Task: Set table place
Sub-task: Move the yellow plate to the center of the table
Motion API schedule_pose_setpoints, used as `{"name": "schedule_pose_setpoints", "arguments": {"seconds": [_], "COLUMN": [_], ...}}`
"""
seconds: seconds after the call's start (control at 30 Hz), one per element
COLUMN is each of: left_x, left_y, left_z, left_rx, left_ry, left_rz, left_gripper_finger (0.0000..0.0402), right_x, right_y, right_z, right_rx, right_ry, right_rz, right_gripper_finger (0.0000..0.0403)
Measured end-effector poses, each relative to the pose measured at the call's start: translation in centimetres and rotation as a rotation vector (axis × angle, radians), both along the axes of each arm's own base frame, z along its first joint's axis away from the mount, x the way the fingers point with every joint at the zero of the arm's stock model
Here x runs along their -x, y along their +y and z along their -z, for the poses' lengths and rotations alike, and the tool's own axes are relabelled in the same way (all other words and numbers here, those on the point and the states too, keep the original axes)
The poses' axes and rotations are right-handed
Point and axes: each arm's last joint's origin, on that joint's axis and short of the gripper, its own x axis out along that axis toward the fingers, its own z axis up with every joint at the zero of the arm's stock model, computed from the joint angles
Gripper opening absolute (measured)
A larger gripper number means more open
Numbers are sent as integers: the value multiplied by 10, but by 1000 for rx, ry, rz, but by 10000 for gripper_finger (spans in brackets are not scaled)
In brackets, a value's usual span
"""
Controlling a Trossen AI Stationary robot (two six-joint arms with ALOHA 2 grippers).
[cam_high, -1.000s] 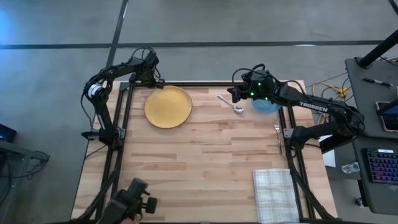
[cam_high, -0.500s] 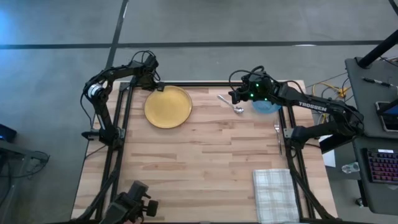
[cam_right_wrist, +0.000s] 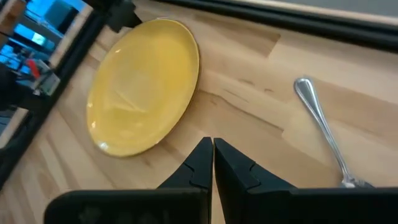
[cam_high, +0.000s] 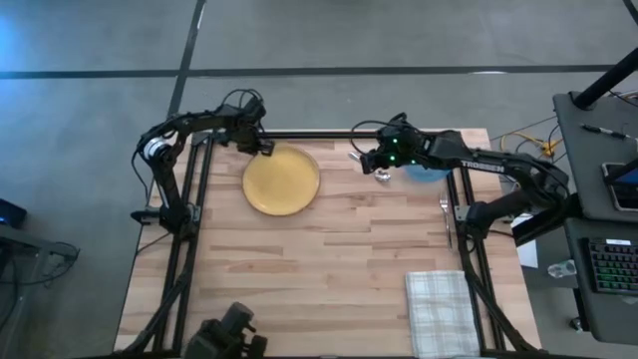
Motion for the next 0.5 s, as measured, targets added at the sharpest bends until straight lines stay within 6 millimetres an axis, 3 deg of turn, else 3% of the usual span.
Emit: {"name": "schedule_pose_setpoints", "arguments": {"seconds": [0.5], "left_x": [-75], "left_y": [-65], "left_z": [-1], "left_rx": [-13], "left_ry": [-26], "left_rz": [214], "left_gripper_finger": [0], "right_x": [-22], "right_y": [-11], "right_z": [61], "right_rx": [-97], "right_ry": [190], "right_rz": [-42], "right_gripper_finger": [9]}}
